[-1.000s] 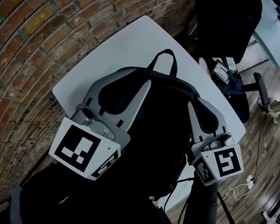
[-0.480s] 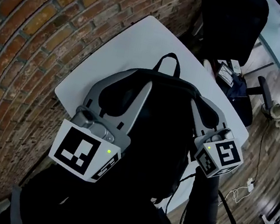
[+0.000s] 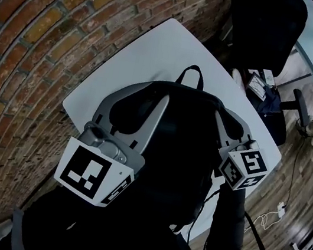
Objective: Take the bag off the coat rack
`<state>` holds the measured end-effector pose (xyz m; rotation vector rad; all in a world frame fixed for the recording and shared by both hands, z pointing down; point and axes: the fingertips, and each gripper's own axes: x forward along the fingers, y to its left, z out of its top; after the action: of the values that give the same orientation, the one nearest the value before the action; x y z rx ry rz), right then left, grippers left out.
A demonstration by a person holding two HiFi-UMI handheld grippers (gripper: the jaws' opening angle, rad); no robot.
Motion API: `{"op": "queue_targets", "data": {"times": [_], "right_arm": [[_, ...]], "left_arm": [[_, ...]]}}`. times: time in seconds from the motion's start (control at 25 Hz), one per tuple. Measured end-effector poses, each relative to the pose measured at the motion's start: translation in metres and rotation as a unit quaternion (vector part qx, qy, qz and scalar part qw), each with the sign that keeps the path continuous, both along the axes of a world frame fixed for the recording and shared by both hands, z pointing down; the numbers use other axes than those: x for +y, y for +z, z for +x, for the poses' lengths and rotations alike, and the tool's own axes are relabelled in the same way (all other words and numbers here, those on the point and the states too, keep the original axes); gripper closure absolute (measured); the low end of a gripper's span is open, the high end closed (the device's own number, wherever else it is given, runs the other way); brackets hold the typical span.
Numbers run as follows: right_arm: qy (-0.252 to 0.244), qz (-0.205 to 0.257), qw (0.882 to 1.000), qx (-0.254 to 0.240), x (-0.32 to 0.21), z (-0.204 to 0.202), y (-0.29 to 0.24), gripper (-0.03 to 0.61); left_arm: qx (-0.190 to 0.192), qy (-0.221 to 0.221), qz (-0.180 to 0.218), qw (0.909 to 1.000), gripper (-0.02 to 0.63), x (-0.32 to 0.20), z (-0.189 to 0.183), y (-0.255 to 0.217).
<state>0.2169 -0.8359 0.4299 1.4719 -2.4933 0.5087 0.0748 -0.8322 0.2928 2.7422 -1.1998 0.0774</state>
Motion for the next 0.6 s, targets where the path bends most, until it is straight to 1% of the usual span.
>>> {"op": "queue_targets", "data": {"times": [0.6], "right_arm": [[0.009, -0.047, 0.999, -0.015, -0.02, 0.013, 0.051, 0.537]], "left_arm": [[-0.007, -0.01, -0.007, 0.9999, 0.546, -0.009, -0.006, 0.01]]}}
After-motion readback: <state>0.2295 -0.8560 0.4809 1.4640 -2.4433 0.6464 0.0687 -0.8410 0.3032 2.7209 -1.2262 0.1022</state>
